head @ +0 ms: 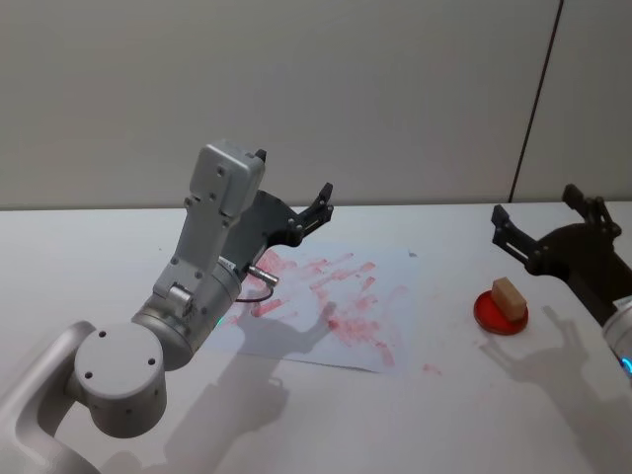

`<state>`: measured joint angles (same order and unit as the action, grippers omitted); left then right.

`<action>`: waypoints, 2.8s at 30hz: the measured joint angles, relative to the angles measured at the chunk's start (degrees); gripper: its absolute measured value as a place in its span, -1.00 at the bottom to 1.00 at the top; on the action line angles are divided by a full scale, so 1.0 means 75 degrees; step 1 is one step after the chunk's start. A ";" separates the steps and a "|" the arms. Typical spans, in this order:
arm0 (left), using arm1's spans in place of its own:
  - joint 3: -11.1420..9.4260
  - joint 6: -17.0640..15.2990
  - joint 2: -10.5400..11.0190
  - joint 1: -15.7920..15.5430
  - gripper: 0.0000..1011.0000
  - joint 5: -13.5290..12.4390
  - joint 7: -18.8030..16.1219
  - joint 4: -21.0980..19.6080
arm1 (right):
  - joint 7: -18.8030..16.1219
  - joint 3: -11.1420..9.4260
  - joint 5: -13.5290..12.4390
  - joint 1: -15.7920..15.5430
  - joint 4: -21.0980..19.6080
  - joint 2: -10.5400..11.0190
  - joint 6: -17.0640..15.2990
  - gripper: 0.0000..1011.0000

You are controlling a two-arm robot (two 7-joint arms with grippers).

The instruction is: Use the one hand to pick up the stamp and affix it onto the A4 paper.

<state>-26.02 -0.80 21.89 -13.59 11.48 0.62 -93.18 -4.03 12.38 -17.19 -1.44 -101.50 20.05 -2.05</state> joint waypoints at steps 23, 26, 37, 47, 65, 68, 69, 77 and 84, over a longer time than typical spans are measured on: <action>0.0000 0.0000 0.0000 0.0000 0.98 0.0000 0.0000 0.0000 | 0.0297 -0.0216 0.0179 -0.0508 0.0046 0.0435 -0.0891 0.98; 0.0000 0.0000 0.0000 0.0000 0.98 0.0000 0.0000 0.0000 | 0.0258 -0.0149 0.0352 -0.0382 0.0253 0.0336 -0.1056 0.98; 0.0000 0.0000 0.0000 0.0000 0.98 0.0000 0.0001 0.0000 | 0.0067 0.0035 0.0829 0.0101 0.1002 -0.0020 -0.1419 0.98; 0.0000 0.0000 0.0000 0.0000 0.98 0.0000 0.0001 0.0000 | -0.0090 0.0183 0.1155 0.0572 0.1758 -0.0350 -0.1564 0.98; 0.0000 0.0000 0.0000 0.0000 0.98 0.0000 0.0001 0.0000 | -0.0289 0.0363 0.1431 0.1112 0.2662 -0.0757 -0.1604 0.66; -0.0001 0.0000 0.0000 0.0000 0.98 0.0000 0.0001 0.0000 | -0.0305 0.0377 0.1450 0.1150 0.2724 -0.0783 -0.1606 0.47; 0.0000 0.0000 0.0000 0.0000 0.98 0.0000 0.0001 0.0000 | -0.0307 0.0380 0.1453 0.1158 0.2738 -0.0790 -0.1606 0.44; 0.0000 0.0000 0.0000 0.0000 0.98 0.0000 0.0001 0.0000 | -0.0329 0.0397 0.1480 0.1215 0.2835 -0.0832 -0.1606 -0.03; 0.0000 0.0000 0.0000 0.0000 0.98 0.0000 0.0001 0.0000 | -0.0340 0.0407 0.1495 0.1246 0.2887 -0.0857 -0.1606 -0.51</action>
<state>-26.02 -0.80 21.89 -13.59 11.48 0.63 -93.18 -6.58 15.43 -5.97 7.90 -79.84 13.62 -14.09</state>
